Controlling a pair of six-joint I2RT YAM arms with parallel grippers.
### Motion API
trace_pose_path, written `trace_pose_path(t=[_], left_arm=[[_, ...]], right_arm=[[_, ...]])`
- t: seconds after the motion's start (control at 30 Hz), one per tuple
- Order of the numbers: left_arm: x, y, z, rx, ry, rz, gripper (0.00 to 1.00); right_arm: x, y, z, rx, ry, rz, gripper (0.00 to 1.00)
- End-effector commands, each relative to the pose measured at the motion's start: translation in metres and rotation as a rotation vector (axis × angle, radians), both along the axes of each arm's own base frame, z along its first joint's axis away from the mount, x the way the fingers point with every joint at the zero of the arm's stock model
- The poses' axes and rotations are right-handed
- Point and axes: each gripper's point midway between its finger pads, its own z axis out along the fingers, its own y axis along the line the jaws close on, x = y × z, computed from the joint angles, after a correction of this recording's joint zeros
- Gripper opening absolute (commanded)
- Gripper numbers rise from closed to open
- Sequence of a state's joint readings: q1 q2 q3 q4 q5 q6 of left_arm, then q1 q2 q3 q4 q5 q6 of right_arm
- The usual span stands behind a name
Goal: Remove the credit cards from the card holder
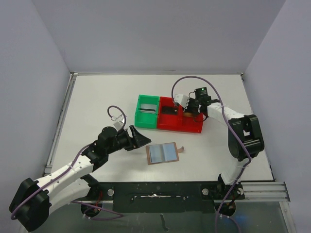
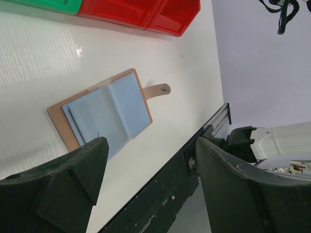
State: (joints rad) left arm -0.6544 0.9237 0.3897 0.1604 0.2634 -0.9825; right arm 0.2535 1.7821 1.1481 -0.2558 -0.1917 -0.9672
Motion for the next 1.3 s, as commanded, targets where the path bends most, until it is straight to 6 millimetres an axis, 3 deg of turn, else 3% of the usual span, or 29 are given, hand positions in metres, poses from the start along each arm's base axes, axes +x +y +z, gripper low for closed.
trace_pose_path(t=[0.0, 0.9, 1.03, 1.17, 1.27], left_arm=[[0.009, -0.006, 0.031, -0.045, -0.077, -0.020, 0.71], [0.006, -0.005, 0.034, -0.057, -0.066, -0.028, 0.71], [0.005, -0.004, 0.033, -0.060, -0.061, -0.027, 0.71], [0.005, -0.004, 0.034, -0.057, -0.062, -0.029, 0.71], [0.005, -0.003, 0.032, -0.054, -0.059, -0.023, 0.71]], right_arm=[[0.008, 0.001, 0.011, 0.003, -0.021, 0.030, 0.17], [0.005, 0.001, 0.004, 0.015, 0.037, 0.014, 0.24], [0.013, 0.006, 0.024, 0.067, -0.013, -0.019, 0.25], [0.023, 0.014, 0.071, 0.187, -0.126, -0.083, 0.26], [0.017, 0.019, 0.113, 0.323, -0.228, -0.137, 0.29]])
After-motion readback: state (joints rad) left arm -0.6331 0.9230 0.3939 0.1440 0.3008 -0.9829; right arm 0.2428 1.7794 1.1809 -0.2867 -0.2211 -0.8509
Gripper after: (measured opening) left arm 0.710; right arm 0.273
